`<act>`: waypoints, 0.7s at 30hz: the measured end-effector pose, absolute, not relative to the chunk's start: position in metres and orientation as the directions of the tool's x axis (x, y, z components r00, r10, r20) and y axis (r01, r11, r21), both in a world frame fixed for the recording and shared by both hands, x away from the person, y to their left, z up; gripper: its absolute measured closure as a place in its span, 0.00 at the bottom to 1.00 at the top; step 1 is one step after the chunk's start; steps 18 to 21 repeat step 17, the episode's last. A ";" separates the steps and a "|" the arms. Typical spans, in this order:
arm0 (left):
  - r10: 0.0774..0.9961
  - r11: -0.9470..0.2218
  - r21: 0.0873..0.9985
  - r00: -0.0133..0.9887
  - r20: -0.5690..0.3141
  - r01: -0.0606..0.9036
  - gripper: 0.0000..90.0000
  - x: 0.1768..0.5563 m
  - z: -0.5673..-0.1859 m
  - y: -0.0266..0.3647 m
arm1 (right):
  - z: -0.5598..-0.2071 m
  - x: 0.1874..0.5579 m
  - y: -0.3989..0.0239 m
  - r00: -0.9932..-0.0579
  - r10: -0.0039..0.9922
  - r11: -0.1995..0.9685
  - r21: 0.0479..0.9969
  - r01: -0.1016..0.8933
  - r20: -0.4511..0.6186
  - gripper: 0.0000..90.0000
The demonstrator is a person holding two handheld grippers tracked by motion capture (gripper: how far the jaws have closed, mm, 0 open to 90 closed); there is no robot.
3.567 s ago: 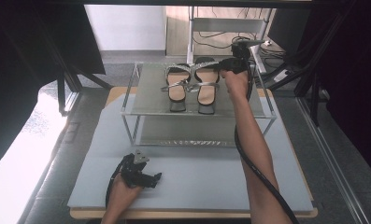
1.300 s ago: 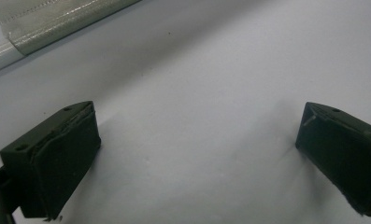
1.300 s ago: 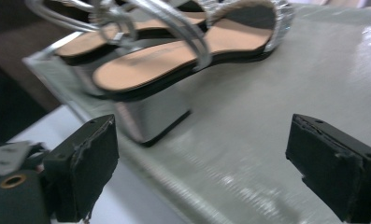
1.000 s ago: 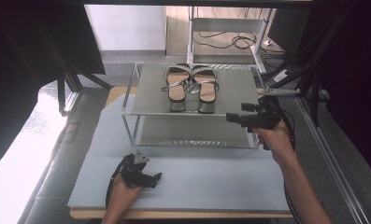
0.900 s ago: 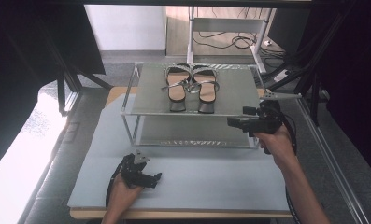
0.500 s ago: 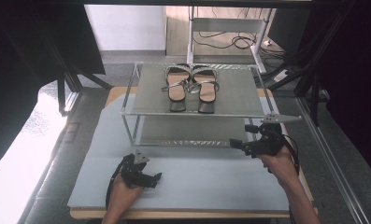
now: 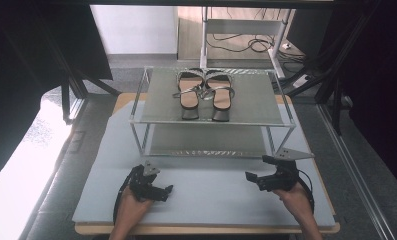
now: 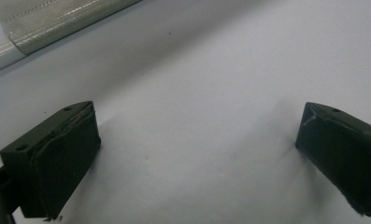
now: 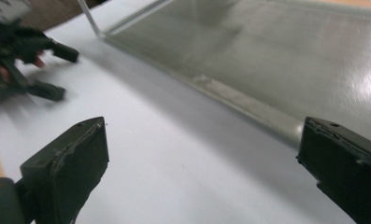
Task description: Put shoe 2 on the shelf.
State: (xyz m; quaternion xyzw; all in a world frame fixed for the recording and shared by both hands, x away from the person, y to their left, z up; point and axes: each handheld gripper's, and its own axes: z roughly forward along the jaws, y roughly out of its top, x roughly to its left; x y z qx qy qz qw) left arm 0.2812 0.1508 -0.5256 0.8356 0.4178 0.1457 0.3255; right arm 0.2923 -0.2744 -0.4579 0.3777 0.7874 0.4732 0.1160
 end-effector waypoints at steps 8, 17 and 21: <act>0.794 -0.439 0.666 0.608 -0.027 0.603 0.00 0.281 -0.526 0.151 | -0.498 0.285 -0.278 -0.648 0.752 0.317 0.793 0.521 0.125 0.02; 0.795 -0.440 0.664 0.606 -0.026 0.605 0.00 0.281 -0.526 0.150 | -0.523 0.282 -0.267 -0.640 0.768 0.454 0.702 0.549 0.003 0.00; 0.795 -0.440 0.664 0.606 -0.026 0.605 0.00 0.281 -0.526 0.150 | -0.523 0.282 -0.267 -0.640 0.768 0.454 0.702 0.549 0.003 0.00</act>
